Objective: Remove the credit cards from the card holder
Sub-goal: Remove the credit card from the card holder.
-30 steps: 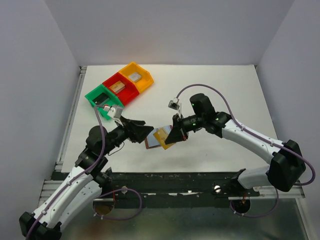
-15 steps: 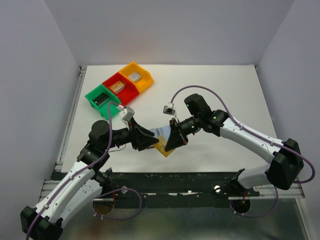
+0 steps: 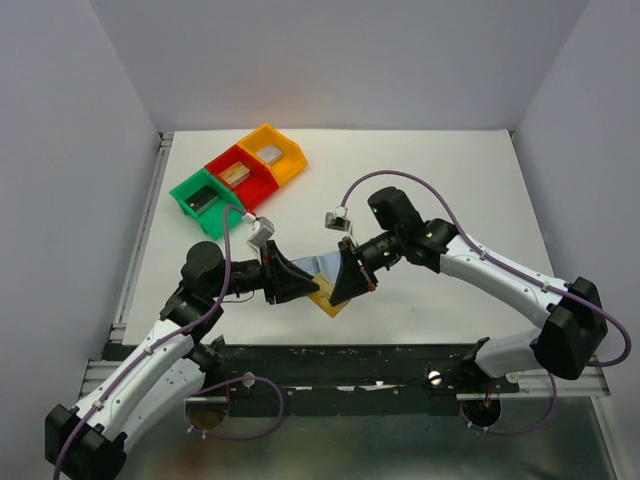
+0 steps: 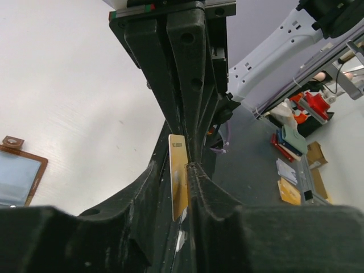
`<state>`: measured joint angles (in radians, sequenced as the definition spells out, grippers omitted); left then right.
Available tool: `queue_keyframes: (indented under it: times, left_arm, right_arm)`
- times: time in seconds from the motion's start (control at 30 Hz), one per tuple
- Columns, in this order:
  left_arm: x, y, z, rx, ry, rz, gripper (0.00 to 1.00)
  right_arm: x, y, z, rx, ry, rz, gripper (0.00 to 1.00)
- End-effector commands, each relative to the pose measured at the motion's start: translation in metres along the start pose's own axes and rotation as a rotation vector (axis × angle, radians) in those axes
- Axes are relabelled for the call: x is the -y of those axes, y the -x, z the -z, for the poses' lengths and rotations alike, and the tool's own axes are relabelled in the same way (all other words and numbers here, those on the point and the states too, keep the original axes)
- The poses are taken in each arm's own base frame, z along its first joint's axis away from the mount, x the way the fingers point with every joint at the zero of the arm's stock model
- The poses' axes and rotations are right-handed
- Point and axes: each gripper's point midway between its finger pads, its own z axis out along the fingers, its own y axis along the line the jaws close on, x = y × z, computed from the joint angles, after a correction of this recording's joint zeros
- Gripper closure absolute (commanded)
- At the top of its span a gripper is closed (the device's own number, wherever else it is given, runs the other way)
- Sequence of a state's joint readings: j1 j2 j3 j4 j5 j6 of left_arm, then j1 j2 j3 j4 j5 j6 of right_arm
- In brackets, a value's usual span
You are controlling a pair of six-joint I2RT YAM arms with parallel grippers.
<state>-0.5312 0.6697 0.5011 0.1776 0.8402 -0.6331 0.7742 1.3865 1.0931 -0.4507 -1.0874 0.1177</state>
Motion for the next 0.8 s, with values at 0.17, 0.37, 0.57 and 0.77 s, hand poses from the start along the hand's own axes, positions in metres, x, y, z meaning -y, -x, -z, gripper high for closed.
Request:
queue_keyframes:
  times: [0.17,0.37,0.57,0.77]
  left_arm:
    - [0.011,-0.004,-0.001,-0.024,-0.091,-0.012,0.86]
    - [0.002,0.003,-0.001,0.024,-0.03,-0.029,1.0]
    - [-0.035,0.025,0.008,0.153,0.203,0.004,1.0]
    - [-0.046,0.056,0.029,0.489,0.251,0.058,1.0]
  right_arm:
    - [-0.015,0.007,0.0,-0.001,0.044,0.047,0.99]
    - [-0.004,0.012,0.003,0.024,-0.052,0.026,0.48]
    - [0.021,0.038,0.023,0.164,-0.279,-0.006,0.31]
    - [0.031,0.066,0.047,0.438,-0.319,-0.06,0.3]
